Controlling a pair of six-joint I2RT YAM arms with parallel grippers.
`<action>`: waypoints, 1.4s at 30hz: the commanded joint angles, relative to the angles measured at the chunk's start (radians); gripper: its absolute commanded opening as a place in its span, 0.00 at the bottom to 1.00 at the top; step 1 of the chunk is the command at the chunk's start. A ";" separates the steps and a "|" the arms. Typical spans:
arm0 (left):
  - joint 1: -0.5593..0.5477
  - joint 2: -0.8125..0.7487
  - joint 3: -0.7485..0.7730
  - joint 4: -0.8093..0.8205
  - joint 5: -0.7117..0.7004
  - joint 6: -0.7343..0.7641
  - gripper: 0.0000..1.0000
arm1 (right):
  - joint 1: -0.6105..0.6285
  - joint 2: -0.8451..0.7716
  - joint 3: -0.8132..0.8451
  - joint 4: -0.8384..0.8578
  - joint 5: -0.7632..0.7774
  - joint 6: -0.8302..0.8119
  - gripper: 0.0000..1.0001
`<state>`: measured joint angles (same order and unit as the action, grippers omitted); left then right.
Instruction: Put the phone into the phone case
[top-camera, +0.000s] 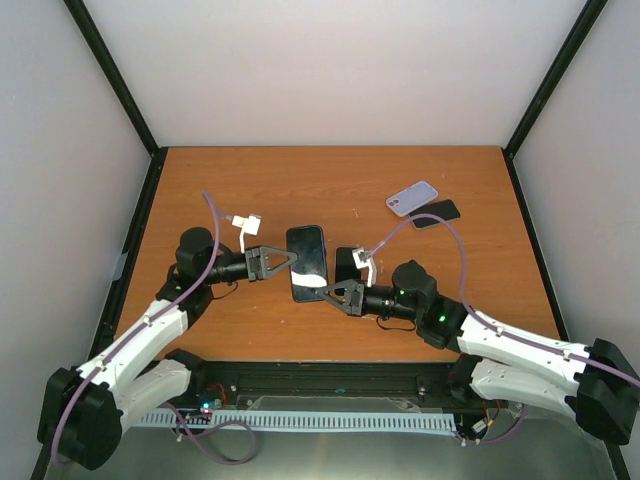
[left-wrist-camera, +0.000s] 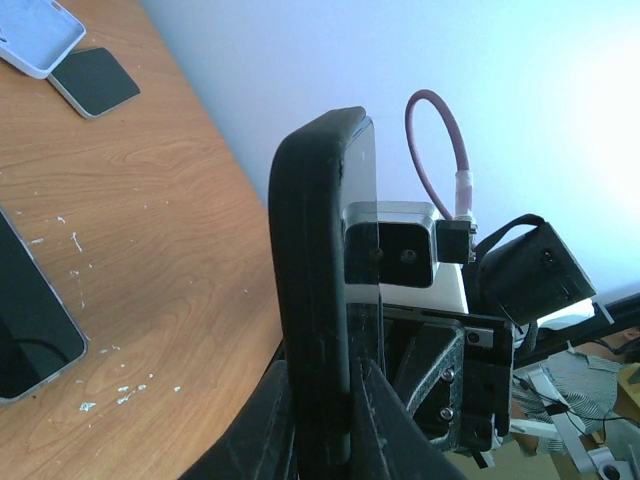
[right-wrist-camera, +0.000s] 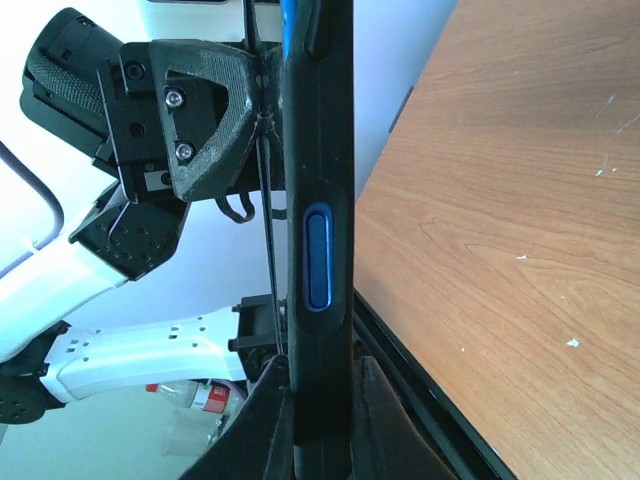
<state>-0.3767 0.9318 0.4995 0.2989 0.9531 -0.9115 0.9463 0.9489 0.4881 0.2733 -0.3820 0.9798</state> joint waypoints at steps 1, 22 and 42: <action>-0.001 -0.005 0.019 -0.001 -0.046 0.073 0.00 | 0.003 -0.006 0.001 0.030 0.036 0.038 0.03; 0.000 0.017 0.062 -0.106 -0.119 0.130 0.56 | 0.003 -0.001 0.049 -0.010 -0.025 -0.150 0.03; -0.001 -0.026 0.089 -0.201 -0.189 0.238 0.10 | 0.003 -0.035 0.047 -0.092 -0.043 -0.187 0.03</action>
<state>-0.3771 0.8967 0.5510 0.1284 0.7982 -0.7441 0.9478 0.9310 0.4900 0.1574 -0.4259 0.8196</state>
